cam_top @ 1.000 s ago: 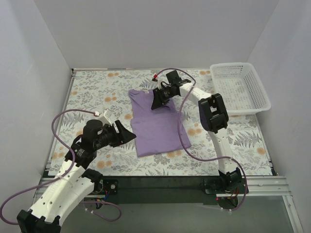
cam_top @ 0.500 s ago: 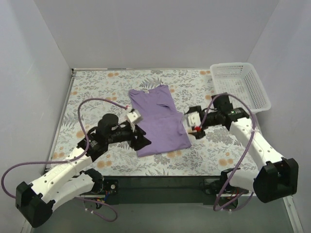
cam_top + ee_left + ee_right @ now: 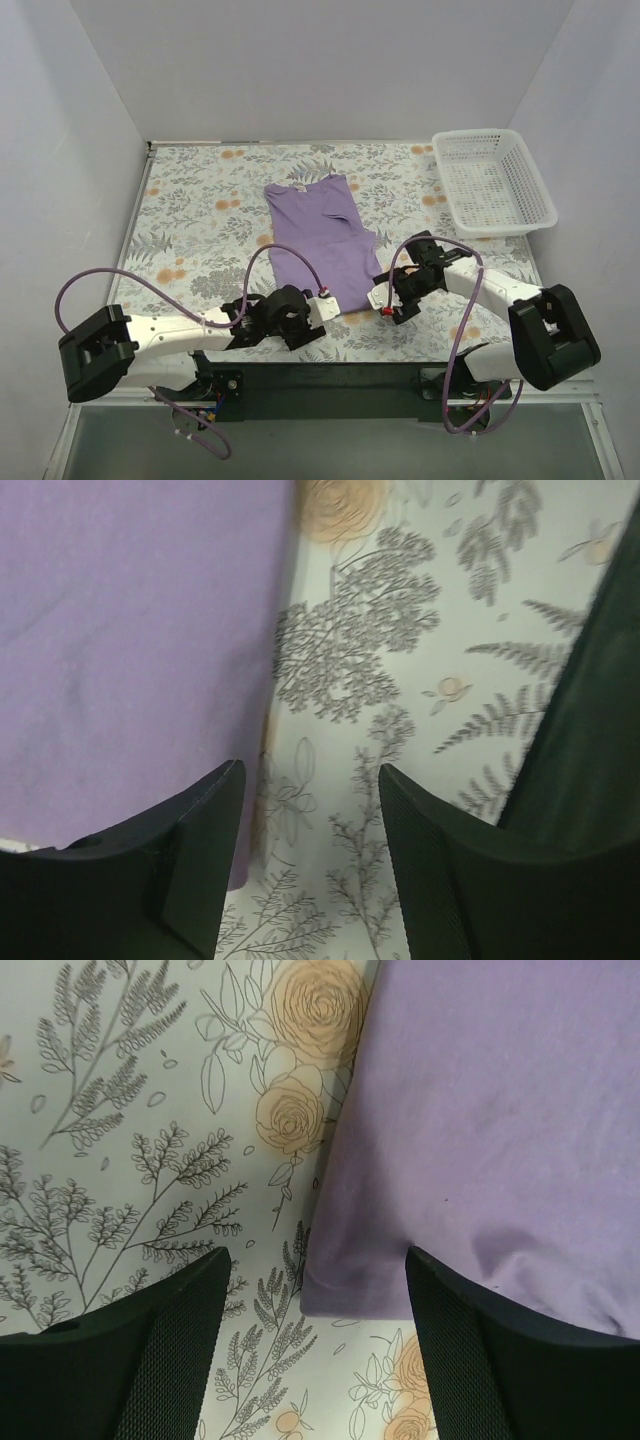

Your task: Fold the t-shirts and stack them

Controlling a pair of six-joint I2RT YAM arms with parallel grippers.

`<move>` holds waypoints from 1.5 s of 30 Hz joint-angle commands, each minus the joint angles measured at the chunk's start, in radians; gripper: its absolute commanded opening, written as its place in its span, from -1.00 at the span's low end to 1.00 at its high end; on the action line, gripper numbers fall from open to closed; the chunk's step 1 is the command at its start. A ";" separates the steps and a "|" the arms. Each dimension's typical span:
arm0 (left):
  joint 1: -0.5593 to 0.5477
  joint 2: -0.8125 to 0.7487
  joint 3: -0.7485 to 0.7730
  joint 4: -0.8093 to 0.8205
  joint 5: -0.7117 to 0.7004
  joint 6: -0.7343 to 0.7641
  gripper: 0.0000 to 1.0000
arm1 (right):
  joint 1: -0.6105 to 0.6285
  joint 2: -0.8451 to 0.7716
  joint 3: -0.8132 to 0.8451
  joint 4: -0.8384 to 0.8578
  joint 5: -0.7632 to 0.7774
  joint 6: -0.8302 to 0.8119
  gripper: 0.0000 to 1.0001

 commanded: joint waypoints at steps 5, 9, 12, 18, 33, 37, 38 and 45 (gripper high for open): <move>-0.005 0.057 -0.057 0.099 -0.196 0.077 0.13 | 0.018 0.095 -0.004 0.175 0.105 0.102 0.38; -0.003 0.107 -0.077 0.124 -0.249 0.109 -0.29 | 0.021 0.122 -0.024 0.247 0.148 0.151 -0.09; -0.003 0.159 -0.082 0.139 -0.276 0.122 -0.67 | 0.021 0.139 -0.024 0.247 0.151 0.161 -0.46; -0.003 0.222 -0.060 0.158 -0.264 0.129 -1.00 | 0.021 0.106 -0.042 0.214 0.131 0.168 -0.97; -0.270 0.020 0.030 -0.113 0.095 0.025 -1.00 | 0.012 -0.299 0.005 -0.348 0.008 0.075 -0.97; -0.145 -0.048 0.029 -0.050 0.058 0.135 -1.00 | -0.040 -0.169 0.112 -0.313 0.008 0.122 -0.97; -0.086 -0.058 0.049 -0.044 0.093 0.151 -1.00 | -0.048 -0.139 0.175 -0.302 0.007 0.131 -0.97; 0.418 0.036 0.190 0.055 0.296 0.275 -1.00 | -0.062 0.234 0.607 -0.227 -0.001 0.288 -0.97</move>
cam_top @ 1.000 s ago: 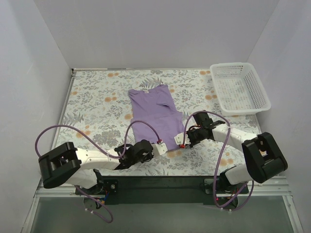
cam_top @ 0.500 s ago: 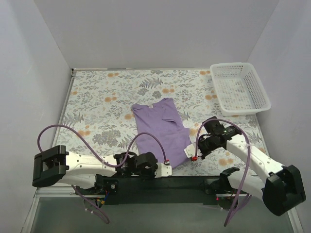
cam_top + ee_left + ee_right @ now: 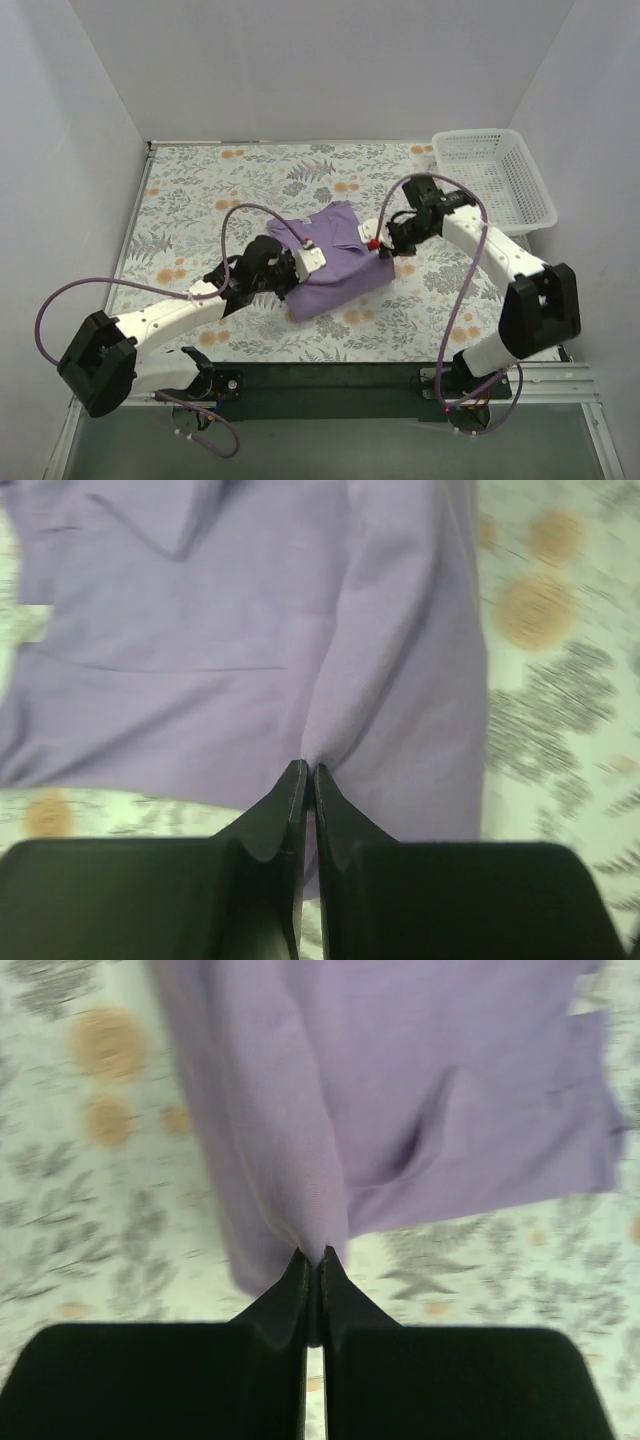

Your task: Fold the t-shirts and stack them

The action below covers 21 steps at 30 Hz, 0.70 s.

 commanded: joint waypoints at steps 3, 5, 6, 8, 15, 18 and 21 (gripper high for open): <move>0.267 0.138 0.156 0.124 0.136 0.068 -1.00 | -0.005 0.318 0.446 0.081 -0.040 0.206 -0.97; 0.326 0.209 0.191 0.147 0.139 0.046 -1.00 | -0.006 0.467 0.569 0.094 -0.050 0.309 -0.97; 0.377 0.235 0.226 0.179 0.134 0.037 -1.00 | -0.005 0.518 0.704 0.101 -0.057 0.340 -0.97; 0.427 0.310 0.259 0.198 0.118 0.020 -1.00 | -0.005 0.656 0.819 0.110 -0.065 0.430 -0.97; 0.504 0.451 0.323 0.287 0.036 -0.020 -1.00 | 0.001 0.846 0.957 0.347 -0.019 0.649 -0.97; 0.523 0.490 0.348 0.316 0.050 -0.035 -1.00 | 0.001 0.853 0.924 0.450 0.027 0.716 -0.97; 0.526 0.528 0.386 0.311 0.079 -0.035 -1.00 | 0.003 0.868 0.926 0.472 0.047 0.737 -0.97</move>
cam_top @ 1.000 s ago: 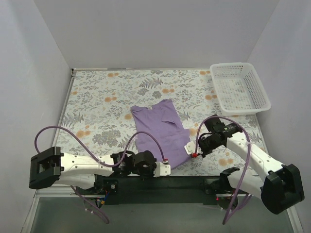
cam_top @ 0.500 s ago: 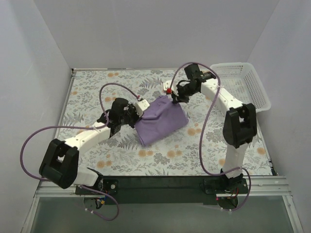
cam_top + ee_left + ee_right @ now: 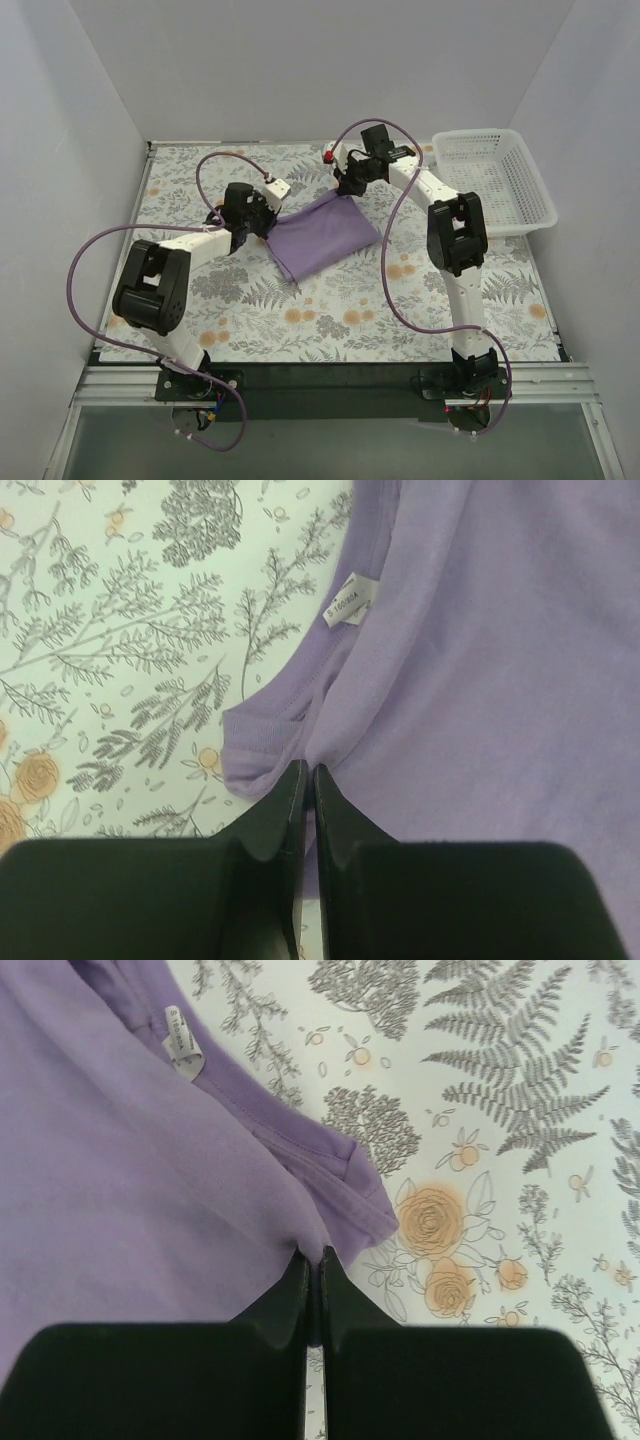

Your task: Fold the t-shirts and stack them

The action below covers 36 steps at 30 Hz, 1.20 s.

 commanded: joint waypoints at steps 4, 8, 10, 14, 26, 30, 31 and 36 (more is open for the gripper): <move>0.010 0.049 0.098 0.060 0.028 -0.027 -1.00 | 0.003 -0.023 -0.024 0.168 0.068 0.130 -0.97; 0.010 0.108 0.147 0.049 -0.021 -0.088 -0.89 | 0.005 -0.048 -0.070 0.231 0.118 0.205 -0.96; 0.011 0.135 0.208 0.037 -0.133 -0.147 -0.21 | 0.005 -0.057 -0.087 0.283 0.201 0.282 -0.63; 0.028 0.130 0.346 -0.033 -0.470 -0.408 0.59 | 0.008 -0.085 -0.121 0.395 0.672 0.618 0.50; 0.145 -0.356 -0.142 -0.278 0.198 -0.994 0.62 | -0.112 -0.384 -0.490 0.135 -0.424 0.393 0.42; 0.125 -0.402 -0.322 -0.167 0.195 -1.128 0.61 | -0.110 -0.468 -0.593 0.070 -0.382 0.357 0.43; 0.123 -0.387 -0.330 -0.140 0.183 -1.146 0.54 | -0.112 -0.492 -0.625 0.069 -0.363 0.344 0.43; 0.116 -0.209 -0.237 -0.160 0.071 -1.160 0.32 | -0.139 -0.643 -0.792 0.075 -0.320 0.284 0.47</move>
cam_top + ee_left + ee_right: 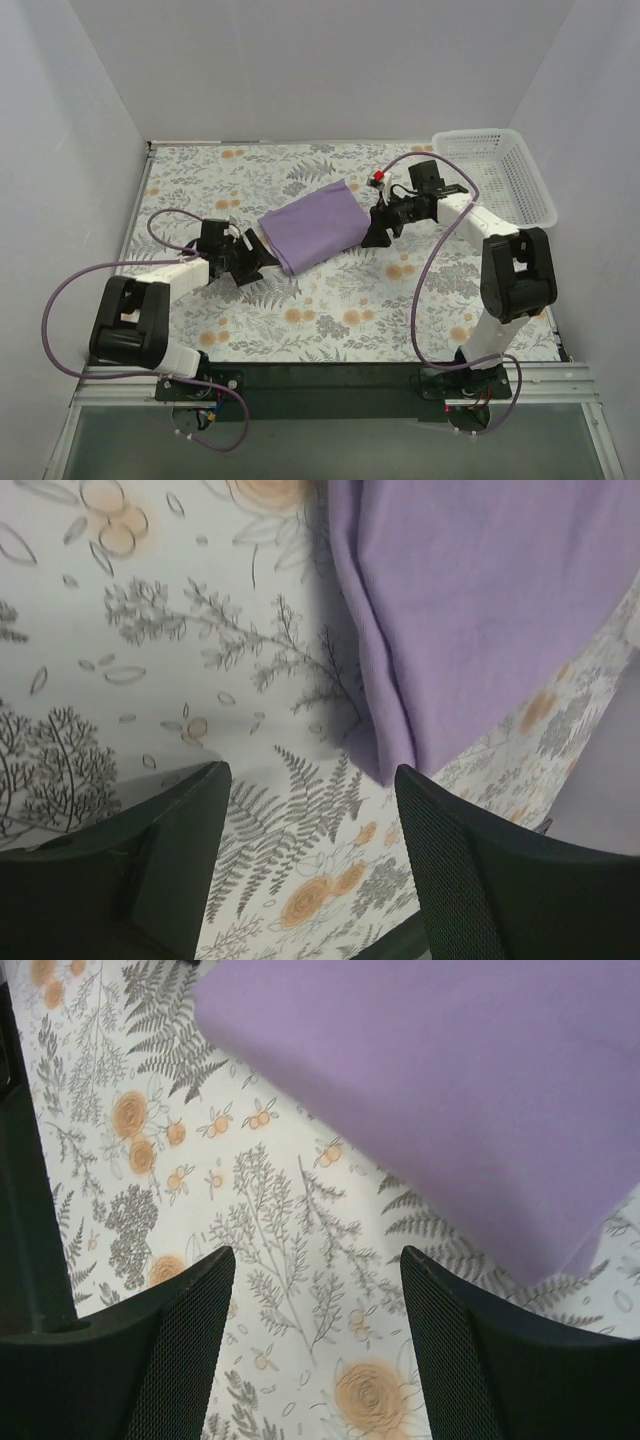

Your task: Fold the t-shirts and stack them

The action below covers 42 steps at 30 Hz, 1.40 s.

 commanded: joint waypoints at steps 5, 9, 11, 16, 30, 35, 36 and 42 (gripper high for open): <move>-0.011 0.247 0.268 -0.001 -0.165 -0.037 0.18 | -0.075 -0.168 -0.143 0.018 -0.060 -0.068 0.50; -0.011 0.370 0.400 -0.060 -0.237 -0.004 0.08 | -0.108 -0.170 -0.151 0.020 -0.093 -0.068 0.50; -0.011 0.416 0.465 -0.085 -0.272 0.022 -0.02 | -0.115 -0.170 -0.158 0.020 -0.108 -0.076 0.49; -0.011 0.482 0.578 -0.126 -0.302 0.070 -0.85 | -0.124 -0.165 -0.174 0.019 -0.123 -0.096 0.48; -0.011 0.421 0.624 -0.015 -0.247 0.176 -0.94 | -0.128 -0.132 -0.175 -0.001 -0.139 -0.117 0.46; -0.011 0.409 0.566 0.186 -0.221 0.174 -1.00 | -0.128 -0.116 -0.175 -0.006 -0.132 -0.119 0.46; -0.011 0.418 0.570 0.205 -0.228 0.165 -1.00 | -0.128 -0.113 -0.175 -0.006 -0.134 -0.120 0.46; -0.007 0.630 0.798 -0.003 -0.285 0.142 -0.78 | -0.129 -0.102 -0.175 -0.015 -0.131 -0.131 0.45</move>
